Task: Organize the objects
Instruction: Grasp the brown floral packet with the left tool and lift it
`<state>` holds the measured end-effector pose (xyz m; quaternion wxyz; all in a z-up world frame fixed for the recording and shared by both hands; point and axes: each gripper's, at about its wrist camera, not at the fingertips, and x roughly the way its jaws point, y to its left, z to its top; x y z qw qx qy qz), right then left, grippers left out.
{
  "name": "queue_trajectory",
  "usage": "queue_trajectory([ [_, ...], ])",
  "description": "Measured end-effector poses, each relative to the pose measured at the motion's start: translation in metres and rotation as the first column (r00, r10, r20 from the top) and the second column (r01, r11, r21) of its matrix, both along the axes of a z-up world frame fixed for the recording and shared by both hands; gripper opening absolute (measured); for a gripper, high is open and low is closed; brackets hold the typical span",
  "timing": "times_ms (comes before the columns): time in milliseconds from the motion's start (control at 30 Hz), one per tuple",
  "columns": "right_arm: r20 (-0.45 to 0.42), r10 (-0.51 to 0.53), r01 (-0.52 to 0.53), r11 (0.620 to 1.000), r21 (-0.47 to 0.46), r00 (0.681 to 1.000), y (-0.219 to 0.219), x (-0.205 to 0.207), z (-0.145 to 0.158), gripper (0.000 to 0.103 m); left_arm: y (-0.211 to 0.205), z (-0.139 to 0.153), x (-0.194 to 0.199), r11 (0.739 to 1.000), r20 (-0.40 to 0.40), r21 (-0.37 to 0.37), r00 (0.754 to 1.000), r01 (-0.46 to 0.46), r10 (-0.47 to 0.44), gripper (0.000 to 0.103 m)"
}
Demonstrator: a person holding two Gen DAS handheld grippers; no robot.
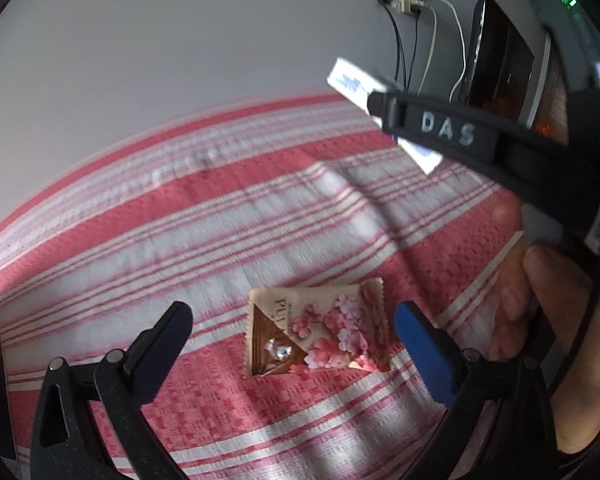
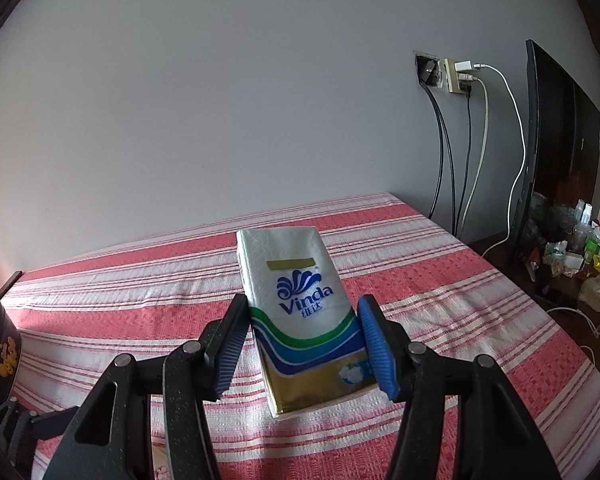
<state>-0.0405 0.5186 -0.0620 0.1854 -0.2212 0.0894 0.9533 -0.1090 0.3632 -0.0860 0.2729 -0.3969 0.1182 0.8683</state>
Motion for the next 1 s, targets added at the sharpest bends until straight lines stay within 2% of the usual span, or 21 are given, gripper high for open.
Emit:
queue_trajectory([
  [67, 0.003, 0.001, -0.001, 1.000, 0.006, 1.000, -0.001, -0.001, 0.000, 0.058, 0.002, -0.003, -0.003, 1.000, 0.030, -0.005, 1.000, 0.006, -0.006, 0.087],
  [133, 0.002, 0.001, -0.001, 1.000, 0.005, 1.000, -0.003, 0.001, 0.000, 0.058, 0.001, -0.007, -0.006, 1.000, 0.063, 0.002, 0.998, 0.013, -0.013, 0.080],
  [200, 0.000, 0.000, 0.000, 1.000, 0.004, 1.000, -0.003, 0.001, 0.000, 0.058, 0.000, -0.007, -0.006, 1.000, 0.068, 0.009, 0.998, 0.016, -0.017, 0.078],
  [367, -0.001, 0.001, -0.001, 1.000, 0.012, 1.000, -0.004, 0.002, 0.000, 0.058, 0.004, -0.007, -0.001, 0.999, 0.056, 0.007, 0.998, 0.033, -0.034, 0.061],
  [533, -0.002, 0.002, -0.002, 1.000, 0.022, 1.000, -0.005, 0.002, 0.000, 0.058, 0.001, -0.004, -0.002, 0.999, 0.054, 0.013, 0.998, 0.034, -0.035, 0.053],
  [633, -0.003, 0.001, -0.001, 1.000, 0.030, 1.000, -0.007, 0.002, 0.000, 0.058, -0.001, -0.004, -0.003, 0.999, 0.051, 0.019, 0.998, 0.030, -0.031, 0.042],
  [733, -0.008, 0.003, -0.002, 0.999, 0.038, 1.000, -0.009, 0.003, 0.001, 0.058, -0.006, -0.003, -0.003, 1.000, 0.049, 0.026, 0.999, 0.016, -0.018, 0.039],
  [800, -0.011, 0.004, -0.003, 0.999, 0.044, 1.000, -0.010, 0.003, 0.001, 0.058, -0.010, -0.002, -0.004, 1.000, 0.049, 0.029, 0.999, 0.007, -0.009, 0.023],
  [1000, -0.018, 0.009, -0.008, 0.998, 0.063, 1.000, -0.015, 0.004, 0.002, 0.058, -0.033, -0.001, -0.014, 0.998, 0.033, 0.029, 0.998, -0.052, 0.051, 0.021],
])
